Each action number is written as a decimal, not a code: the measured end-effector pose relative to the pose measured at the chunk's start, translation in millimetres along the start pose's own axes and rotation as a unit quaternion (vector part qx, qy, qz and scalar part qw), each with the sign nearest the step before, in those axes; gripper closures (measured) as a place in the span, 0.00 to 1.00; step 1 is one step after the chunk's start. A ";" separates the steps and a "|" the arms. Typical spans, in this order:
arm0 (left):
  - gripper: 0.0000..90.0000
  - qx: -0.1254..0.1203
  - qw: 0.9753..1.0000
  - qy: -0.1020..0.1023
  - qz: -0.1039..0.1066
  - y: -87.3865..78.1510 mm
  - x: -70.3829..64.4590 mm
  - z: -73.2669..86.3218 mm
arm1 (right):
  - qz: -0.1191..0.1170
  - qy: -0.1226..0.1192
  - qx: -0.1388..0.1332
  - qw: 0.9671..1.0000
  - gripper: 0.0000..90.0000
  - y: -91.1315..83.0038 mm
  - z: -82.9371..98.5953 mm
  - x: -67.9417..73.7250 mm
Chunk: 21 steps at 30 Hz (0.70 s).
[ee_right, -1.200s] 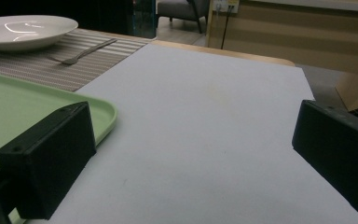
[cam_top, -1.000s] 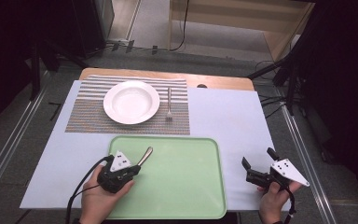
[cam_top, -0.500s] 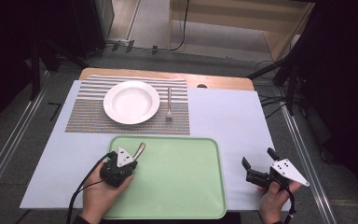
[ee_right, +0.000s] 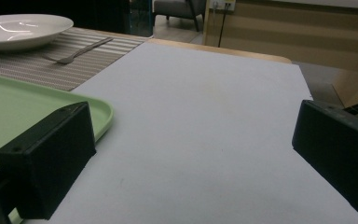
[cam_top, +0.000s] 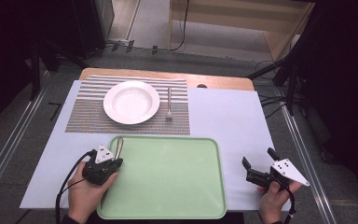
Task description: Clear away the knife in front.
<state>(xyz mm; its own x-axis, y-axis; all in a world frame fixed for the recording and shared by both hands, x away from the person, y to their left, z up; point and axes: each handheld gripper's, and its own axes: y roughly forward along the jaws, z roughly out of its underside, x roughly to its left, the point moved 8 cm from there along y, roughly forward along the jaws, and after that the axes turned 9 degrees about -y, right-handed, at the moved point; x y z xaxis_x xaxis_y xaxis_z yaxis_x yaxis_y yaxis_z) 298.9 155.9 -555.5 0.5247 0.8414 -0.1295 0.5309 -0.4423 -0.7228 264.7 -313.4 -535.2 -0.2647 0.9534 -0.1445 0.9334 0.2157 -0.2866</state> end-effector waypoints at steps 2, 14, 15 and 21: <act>1.00 -0.003 1.000 -0.002 0.007 0.1 0.9 0.2 | 0.000 -0.002 0.001 1.000 0.00 0.0 0.1 0.2; 0.61 -0.103 0.992 0.015 0.065 -25.2 5.1 -14.1 | -0.005 -0.016 -0.010 1.000 0.00 -2.5 -2.6 4.3; 0.52 -0.100 0.993 0.012 0.068 -25.5 8.4 -13.2 | -0.009 -0.019 -0.018 1.000 0.00 -3.5 -4.0 4.9; 0.20 -0.141 0.988 -0.017 0.059 -35.0 27.8 -15.3 | -0.018 -0.012 -0.029 0.999 0.00 -6.2 -4.9 4.8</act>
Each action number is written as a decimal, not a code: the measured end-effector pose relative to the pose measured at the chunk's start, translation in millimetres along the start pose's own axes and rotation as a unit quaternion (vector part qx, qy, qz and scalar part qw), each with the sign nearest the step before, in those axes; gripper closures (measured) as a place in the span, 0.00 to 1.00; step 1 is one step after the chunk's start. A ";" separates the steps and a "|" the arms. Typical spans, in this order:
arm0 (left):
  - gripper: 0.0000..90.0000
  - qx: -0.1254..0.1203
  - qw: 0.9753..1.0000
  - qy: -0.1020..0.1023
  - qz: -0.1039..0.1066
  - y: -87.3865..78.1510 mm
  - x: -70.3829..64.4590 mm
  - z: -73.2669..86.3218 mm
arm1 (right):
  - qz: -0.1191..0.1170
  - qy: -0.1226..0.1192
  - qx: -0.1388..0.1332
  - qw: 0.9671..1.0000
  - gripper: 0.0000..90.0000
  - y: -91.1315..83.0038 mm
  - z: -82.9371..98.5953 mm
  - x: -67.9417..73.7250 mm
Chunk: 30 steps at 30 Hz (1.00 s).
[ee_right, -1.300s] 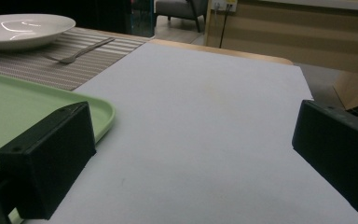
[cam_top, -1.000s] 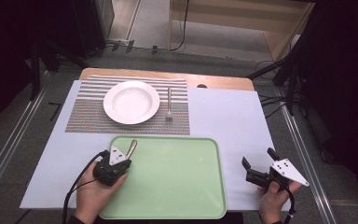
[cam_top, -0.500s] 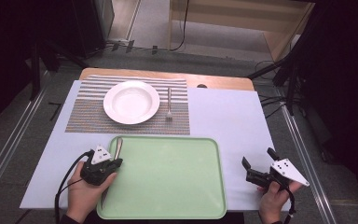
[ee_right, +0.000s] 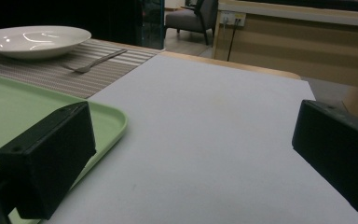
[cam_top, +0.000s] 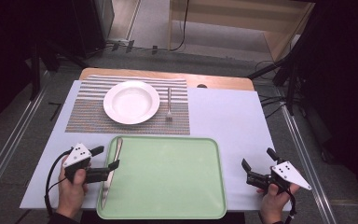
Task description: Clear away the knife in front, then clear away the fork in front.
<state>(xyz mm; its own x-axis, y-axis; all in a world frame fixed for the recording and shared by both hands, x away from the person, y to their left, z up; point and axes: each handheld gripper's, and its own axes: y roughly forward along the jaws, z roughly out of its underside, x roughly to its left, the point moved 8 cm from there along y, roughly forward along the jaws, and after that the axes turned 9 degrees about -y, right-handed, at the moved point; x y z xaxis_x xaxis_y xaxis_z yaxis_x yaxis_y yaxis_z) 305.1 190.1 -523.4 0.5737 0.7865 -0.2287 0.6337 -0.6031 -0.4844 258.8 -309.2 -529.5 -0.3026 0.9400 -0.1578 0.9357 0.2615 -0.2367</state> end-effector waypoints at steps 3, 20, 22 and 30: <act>0.13 -0.006 1.000 -0.005 0.002 -4.0 4.9 -1.6 | 0.001 -0.003 0.001 1.000 0.00 0.6 0.1 0.2; 0.12 -0.065 0.998 -0.011 0.000 -34.5 31.8 -9.3 | -0.014 -0.014 0.001 1.000 0.00 -0.3 -2.9 6.0; 0.12 -0.073 0.997 -0.004 -0.010 -37.9 37.8 -10.1 | -0.017 -0.009 0.005 1.000 0.00 1.7 -4.6 5.4; 0.12 -0.107 0.994 -0.001 -0.029 -44.9 52.4 -12.9 | -0.039 -0.029 0.008 0.999 0.00 6.6 -21.2 18.2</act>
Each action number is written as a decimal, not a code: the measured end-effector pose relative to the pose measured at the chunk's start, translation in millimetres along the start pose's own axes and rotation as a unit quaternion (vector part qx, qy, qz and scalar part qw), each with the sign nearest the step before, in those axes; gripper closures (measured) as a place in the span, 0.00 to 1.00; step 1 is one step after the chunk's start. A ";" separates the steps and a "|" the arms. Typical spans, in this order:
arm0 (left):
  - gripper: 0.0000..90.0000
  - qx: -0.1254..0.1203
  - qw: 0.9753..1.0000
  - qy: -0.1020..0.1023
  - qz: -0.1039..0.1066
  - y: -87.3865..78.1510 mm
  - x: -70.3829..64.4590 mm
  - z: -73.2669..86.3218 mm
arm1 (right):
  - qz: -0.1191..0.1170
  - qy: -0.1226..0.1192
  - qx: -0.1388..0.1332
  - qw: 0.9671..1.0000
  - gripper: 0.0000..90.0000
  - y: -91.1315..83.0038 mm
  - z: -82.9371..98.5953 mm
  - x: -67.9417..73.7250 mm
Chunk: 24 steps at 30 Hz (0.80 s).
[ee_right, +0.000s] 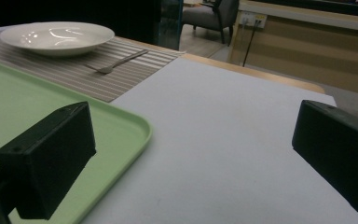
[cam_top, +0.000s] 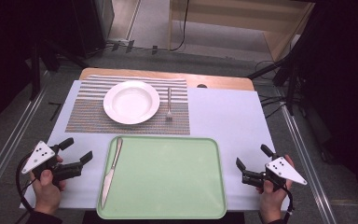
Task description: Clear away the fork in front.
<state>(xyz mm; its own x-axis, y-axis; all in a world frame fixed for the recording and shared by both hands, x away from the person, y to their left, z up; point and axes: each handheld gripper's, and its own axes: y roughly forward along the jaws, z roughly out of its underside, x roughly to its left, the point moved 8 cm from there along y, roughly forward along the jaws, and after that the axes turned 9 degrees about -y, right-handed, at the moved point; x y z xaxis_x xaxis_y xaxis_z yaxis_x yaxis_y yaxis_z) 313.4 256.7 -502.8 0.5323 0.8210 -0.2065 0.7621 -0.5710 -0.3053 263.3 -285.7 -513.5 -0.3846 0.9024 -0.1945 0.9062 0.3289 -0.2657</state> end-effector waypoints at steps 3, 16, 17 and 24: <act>0.12 -0.001 1.000 -0.005 0.002 1.1 -0.1 0.8 | -0.009 -0.005 0.006 1.000 0.00 3.1 -5.9 3.1; 0.12 -0.009 1.000 -0.005 0.002 0.4 -4.9 3.8 | -0.022 -0.001 0.018 1.000 0.00 26.8 -31.8 12.3; 0.12 -0.006 1.000 -0.004 0.005 0.5 -5.2 4.3 | -0.027 -0.004 0.017 0.999 0.00 31.0 -39.1 13.9; 0.12 -0.008 1.000 -0.006 0.006 0.6 -4.5 3.9 | -0.048 -0.006 0.022 0.999 0.00 47.9 -66.1 19.3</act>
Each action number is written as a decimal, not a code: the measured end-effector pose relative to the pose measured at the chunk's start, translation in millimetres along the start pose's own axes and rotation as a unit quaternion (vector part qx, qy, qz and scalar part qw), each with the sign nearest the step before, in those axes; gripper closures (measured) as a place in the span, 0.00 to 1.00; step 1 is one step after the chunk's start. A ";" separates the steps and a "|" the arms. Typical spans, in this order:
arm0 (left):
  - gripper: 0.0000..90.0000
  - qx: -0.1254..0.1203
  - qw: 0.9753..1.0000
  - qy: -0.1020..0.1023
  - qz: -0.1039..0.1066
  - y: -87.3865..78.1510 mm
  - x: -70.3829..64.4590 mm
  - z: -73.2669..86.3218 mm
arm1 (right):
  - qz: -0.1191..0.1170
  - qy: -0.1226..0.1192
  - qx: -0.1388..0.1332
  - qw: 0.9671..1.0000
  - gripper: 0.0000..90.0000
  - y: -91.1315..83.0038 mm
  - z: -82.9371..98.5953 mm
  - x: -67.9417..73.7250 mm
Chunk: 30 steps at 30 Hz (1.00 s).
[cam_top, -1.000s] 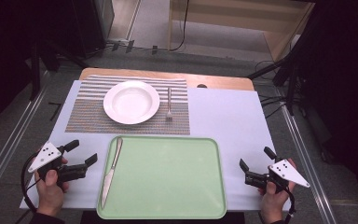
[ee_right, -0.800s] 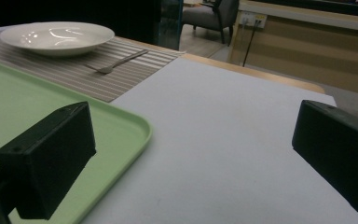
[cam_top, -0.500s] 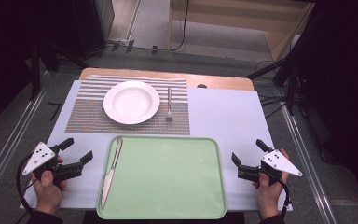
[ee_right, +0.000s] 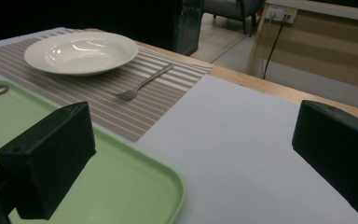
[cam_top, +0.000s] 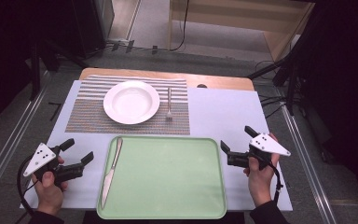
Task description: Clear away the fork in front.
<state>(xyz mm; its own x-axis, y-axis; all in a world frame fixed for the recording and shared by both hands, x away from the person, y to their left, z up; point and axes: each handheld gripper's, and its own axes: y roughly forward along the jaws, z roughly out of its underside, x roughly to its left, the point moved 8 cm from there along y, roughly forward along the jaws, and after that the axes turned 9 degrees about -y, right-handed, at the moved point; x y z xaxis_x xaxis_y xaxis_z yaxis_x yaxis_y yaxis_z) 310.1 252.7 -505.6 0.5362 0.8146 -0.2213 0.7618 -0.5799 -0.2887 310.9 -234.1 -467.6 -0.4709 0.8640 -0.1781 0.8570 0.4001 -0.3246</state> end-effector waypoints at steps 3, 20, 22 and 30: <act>0.12 0.000 1.000 -0.001 -0.001 0.0 0.5 0.0 | -0.013 -0.009 0.003 1.000 0.00 11.3 -10.6 3.5; 0.12 -0.003 1.000 -0.007 -0.001 0.0 0.7 -0.3 | -0.064 -0.015 0.064 0.996 0.35 89.4 -45.8 35.1; 0.12 -0.002 1.000 -0.007 -0.003 -0.2 0.5 -0.1 | -0.077 -0.012 0.069 0.995 0.52 99.1 -48.8 41.6; 0.12 0.001 1.000 -0.002 -0.003 -0.1 0.5 0.3 | -0.091 -0.036 0.114 0.989 0.76 137.7 -51.8 62.0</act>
<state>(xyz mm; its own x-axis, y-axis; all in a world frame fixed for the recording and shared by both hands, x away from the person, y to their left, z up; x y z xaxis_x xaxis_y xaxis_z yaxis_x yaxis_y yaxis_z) 310.2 253.2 -506.0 0.5302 0.8181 -0.2228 0.7646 -0.5749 -0.2914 410.6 -109.6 -475.2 -0.6340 0.7565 -0.1606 0.6911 0.4611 -0.5566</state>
